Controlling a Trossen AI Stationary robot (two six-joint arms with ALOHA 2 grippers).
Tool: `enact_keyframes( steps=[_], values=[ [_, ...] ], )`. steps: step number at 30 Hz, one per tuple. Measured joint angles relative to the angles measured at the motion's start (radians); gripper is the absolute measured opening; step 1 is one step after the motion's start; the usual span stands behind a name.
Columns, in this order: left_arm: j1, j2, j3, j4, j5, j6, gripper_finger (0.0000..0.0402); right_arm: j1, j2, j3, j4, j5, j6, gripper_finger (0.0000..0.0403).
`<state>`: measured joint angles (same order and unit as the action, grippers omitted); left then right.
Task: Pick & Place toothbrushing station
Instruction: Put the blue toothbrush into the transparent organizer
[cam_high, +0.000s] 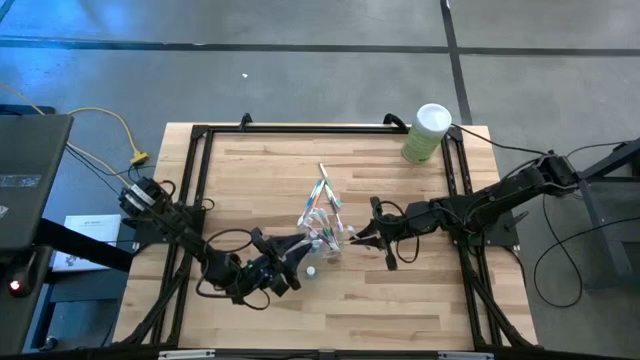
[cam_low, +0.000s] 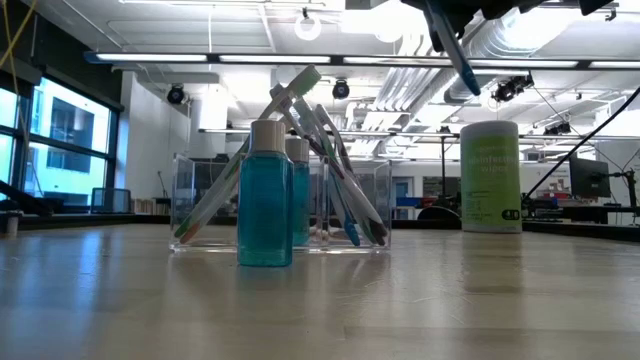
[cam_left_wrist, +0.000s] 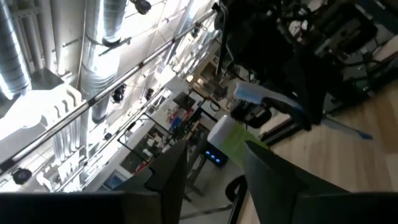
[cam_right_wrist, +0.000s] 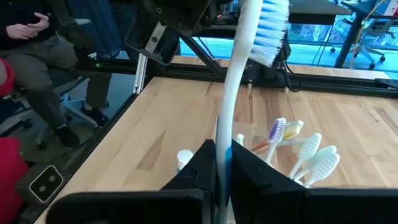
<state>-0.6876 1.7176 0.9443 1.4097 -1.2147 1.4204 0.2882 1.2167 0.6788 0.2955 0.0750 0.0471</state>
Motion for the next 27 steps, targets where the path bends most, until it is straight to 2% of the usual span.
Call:
enact_keyframes(
  steps=[7,12,16,19,22,27],
  values=[
    [0.007,0.000,0.000,0.002,-0.045,0.002,0.0163,0.000,0.000,-0.001,0.022,0.001,-0.038,0.0013],
    [0.018,0.000,0.000,0.112,-0.045,0.154,0.0163,0.000,0.031,-0.004,0.180,0.005,-0.168,0.0013],
    [0.003,-0.008,0.000,0.148,-0.045,0.106,0.0163,0.000,0.052,-0.005,0.238,0.025,-0.224,0.0013],
    [-0.011,-0.015,0.000,0.150,-0.036,0.129,0.0163,-0.002,0.054,-0.006,0.246,0.040,-0.247,0.0013],
    [-0.008,-0.026,-0.003,0.152,-0.048,0.194,0.0163,-0.028,0.054,-0.006,0.301,-0.003,-0.271,0.0013],
    [0.044,-0.098,-0.055,0.152,-0.036,0.240,0.0163,-0.103,0.081,-0.003,0.459,-0.142,-0.282,0.0013]
  ],
)
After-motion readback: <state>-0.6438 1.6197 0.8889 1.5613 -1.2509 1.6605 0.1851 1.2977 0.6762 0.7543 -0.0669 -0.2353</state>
